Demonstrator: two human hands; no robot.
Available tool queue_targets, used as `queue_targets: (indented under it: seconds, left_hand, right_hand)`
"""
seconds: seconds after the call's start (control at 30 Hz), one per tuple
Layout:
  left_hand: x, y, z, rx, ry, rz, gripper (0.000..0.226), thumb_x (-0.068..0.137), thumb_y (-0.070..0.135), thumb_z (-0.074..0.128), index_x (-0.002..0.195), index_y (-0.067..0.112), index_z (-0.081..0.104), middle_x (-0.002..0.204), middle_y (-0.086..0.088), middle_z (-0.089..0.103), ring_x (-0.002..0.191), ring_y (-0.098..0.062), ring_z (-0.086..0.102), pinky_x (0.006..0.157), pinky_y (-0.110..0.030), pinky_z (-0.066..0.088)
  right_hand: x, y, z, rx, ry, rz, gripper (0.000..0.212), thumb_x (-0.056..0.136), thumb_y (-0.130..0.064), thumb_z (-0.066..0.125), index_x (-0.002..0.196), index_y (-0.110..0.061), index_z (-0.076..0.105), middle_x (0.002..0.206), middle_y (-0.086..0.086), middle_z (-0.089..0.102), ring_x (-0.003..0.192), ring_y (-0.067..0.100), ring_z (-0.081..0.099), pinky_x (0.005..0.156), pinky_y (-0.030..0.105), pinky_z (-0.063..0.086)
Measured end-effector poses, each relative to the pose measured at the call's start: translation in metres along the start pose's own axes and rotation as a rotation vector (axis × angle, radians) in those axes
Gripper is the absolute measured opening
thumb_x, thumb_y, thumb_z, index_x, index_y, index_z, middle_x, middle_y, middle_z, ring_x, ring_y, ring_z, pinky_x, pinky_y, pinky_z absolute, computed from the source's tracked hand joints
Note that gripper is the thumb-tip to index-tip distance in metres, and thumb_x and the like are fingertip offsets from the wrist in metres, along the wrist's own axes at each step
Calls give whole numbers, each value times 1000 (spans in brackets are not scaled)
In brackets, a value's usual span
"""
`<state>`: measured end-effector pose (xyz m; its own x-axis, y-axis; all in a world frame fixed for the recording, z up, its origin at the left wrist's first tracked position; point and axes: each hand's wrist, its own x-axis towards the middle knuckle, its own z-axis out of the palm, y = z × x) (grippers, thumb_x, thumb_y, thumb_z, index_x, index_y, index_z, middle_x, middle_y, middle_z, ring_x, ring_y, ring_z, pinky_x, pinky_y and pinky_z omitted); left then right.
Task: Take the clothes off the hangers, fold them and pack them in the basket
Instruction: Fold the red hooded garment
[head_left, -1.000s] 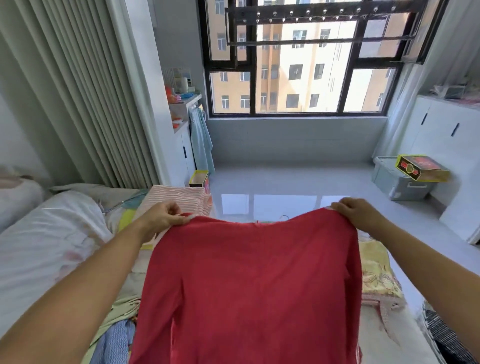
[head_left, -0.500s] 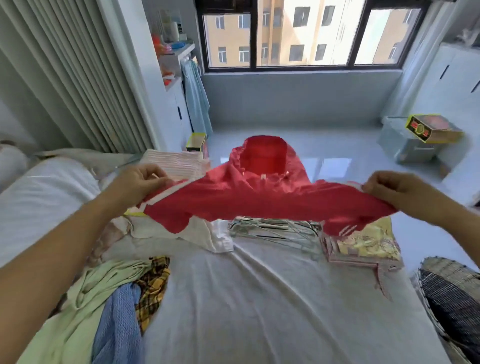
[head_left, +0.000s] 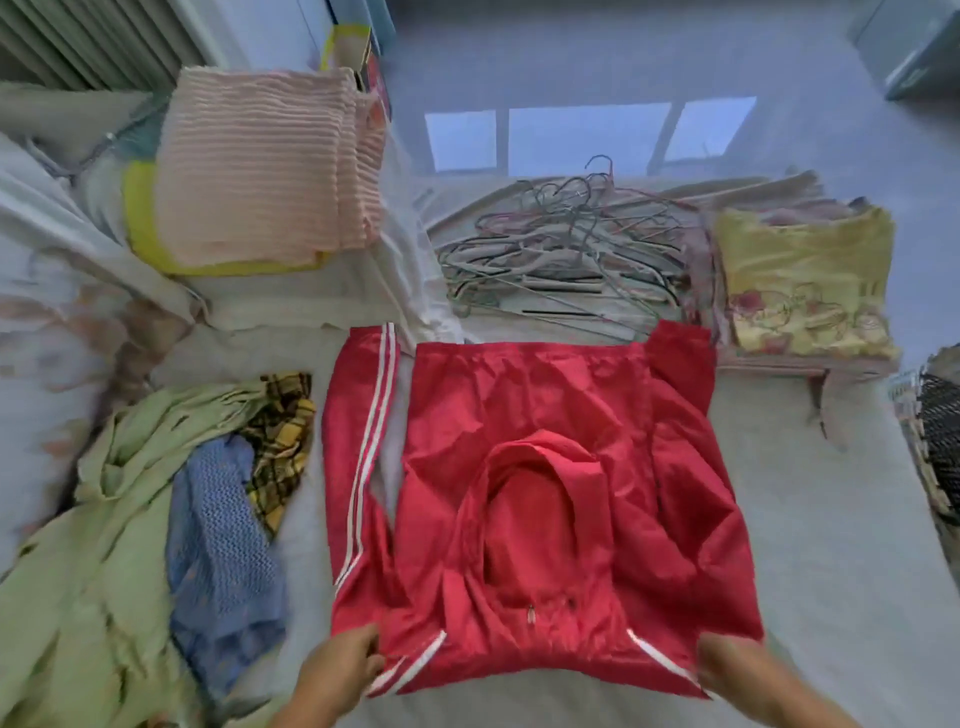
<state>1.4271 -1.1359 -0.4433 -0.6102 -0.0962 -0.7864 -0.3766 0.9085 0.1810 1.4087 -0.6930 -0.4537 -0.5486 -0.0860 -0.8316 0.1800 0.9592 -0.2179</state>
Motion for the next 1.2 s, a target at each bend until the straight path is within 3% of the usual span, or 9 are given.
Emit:
queue_targets:
  seconds: [0.07, 0.17, 0.3, 0.4, 0.63, 0.83, 0.93, 1.07, 1.2]
  left_hand:
    - [7, -1, 26, -10, 18, -31, 9, 86, 33, 56, 81, 32, 48, 76, 5, 42, 90, -15, 56, 75, -26, 41]
    - [27, 35, 40, -155, 98, 78, 10, 89, 35, 56, 86, 31, 48, 81, 8, 44, 89, -14, 55, 82, -29, 43]
    - [71, 105, 32, -260, 325, 140, 28, 88, 41, 57, 100, 16, 49, 99, 0, 51, 97, -23, 54, 78, -36, 41]
    - [111, 133, 28, -171, 370, 48, 44, 88, 48, 54, 111, 12, 45, 112, -6, 51, 108, -27, 53, 81, -38, 42]
    - [130, 116, 35, -177, 430, 224, 21, 87, 21, 44, 108, 22, 47, 107, -9, 56, 96, -34, 58, 73, -42, 44]
    - [95, 68, 25, -263, 685, 534, 18, 70, 18, 34, 87, 22, 39, 98, 6, 39, 81, -15, 45, 57, -36, 48]
    - [85, 57, 29, -211, 728, 555, 17, 72, 15, 37, 88, 18, 41, 103, 2, 42, 88, -16, 48, 63, -29, 45]
    - [80, 36, 69, 197, 510, 506, 28, 67, 24, 60, 88, 21, 42, 106, -2, 46, 77, -23, 61, 58, -31, 52]
    - [78, 57, 67, 189, 595, 498, 26, 79, 36, 51, 100, 21, 48, 111, -7, 60, 89, -21, 50, 75, -33, 42]
  right_hand:
    - [13, -3, 25, 93, 77, 32, 20, 73, -55, 45, 75, -35, 46, 69, -15, 37, 90, 23, 61, 72, 33, 40]
    - [29, -49, 28, 368, 268, 37, 34, 87, -23, 62, 68, -35, 37, 79, -3, 51, 84, 24, 58, 75, 36, 40]
    - [75, -112, 21, 459, 472, 26, 19, 85, -31, 65, 87, -21, 48, 93, 3, 51, 90, 25, 53, 75, 39, 42]
    - [114, -133, 17, 320, 526, 207, 55, 78, -47, 68, 110, -8, 45, 110, 10, 47, 106, 29, 50, 78, 41, 45]
    - [120, -97, 17, 430, 608, 131, 16, 83, -12, 59, 83, -12, 43, 88, 12, 52, 83, 34, 54, 66, 38, 33]
    - [74, -71, 7, 777, 774, -113, 25, 75, -15, 54, 81, -38, 47, 74, -5, 54, 66, -1, 50, 61, 9, 36]
    - [58, -55, 12, 577, 840, -152, 31, 68, -10, 58, 82, -32, 41, 82, -11, 45, 67, 4, 46, 60, 13, 36]
    - [57, -22, 57, 148, 533, -107, 42, 65, -8, 79, 84, -26, 47, 83, -11, 31, 69, 22, 56, 52, 33, 43]
    - [59, -39, 43, 158, 701, -290, 14, 82, -26, 50, 94, -21, 57, 91, -6, 47, 80, 23, 58, 71, 28, 45]
